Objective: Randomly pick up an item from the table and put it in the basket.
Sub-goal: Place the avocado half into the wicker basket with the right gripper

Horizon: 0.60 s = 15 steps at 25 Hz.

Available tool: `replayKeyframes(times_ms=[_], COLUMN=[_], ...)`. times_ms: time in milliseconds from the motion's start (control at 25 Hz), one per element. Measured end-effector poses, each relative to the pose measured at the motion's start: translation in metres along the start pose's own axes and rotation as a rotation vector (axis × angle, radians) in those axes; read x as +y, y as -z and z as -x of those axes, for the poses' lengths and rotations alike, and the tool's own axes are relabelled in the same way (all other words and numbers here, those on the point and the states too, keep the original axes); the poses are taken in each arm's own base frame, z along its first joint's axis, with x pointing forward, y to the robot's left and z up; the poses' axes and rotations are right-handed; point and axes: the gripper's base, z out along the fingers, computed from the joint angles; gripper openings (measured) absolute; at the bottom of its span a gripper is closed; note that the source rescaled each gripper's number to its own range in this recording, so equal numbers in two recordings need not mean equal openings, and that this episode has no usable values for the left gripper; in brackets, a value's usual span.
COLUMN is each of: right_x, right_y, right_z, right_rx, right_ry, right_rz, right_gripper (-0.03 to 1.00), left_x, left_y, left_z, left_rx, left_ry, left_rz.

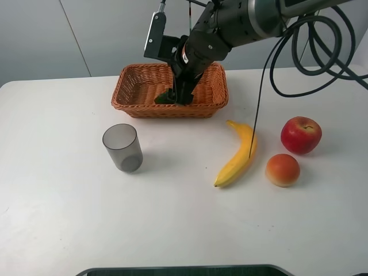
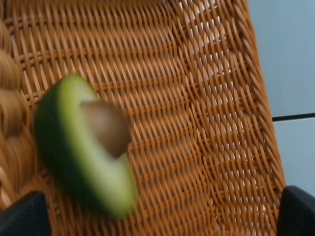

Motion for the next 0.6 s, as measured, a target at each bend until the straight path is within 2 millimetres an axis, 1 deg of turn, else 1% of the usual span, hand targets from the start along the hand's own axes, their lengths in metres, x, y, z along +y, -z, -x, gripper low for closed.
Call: replayKeyframes(times_ms=[200,480,600], right_x=[-0.002,-0.013,-0.016], right_y=[0.003,0.03,0.046], right_z=[0.0,0.0,0.002], right_rx=[0.002,0.053,0.068], right_ry=[-0.002,-0.045,-0.108], right_rz=[-0.004,-0.016,0.002], right_gripper=[0.99,1.0,1.0], left_x=[0.0,0.0,0.0], left_y=[0.0,0.0,0.0], left_z=[0.0,0.0,0.0], left_rx=[0.0,0.0,0.0], left_ry=[0.0,0.0,0.0], left_rz=[0.0,0.0,0.0])
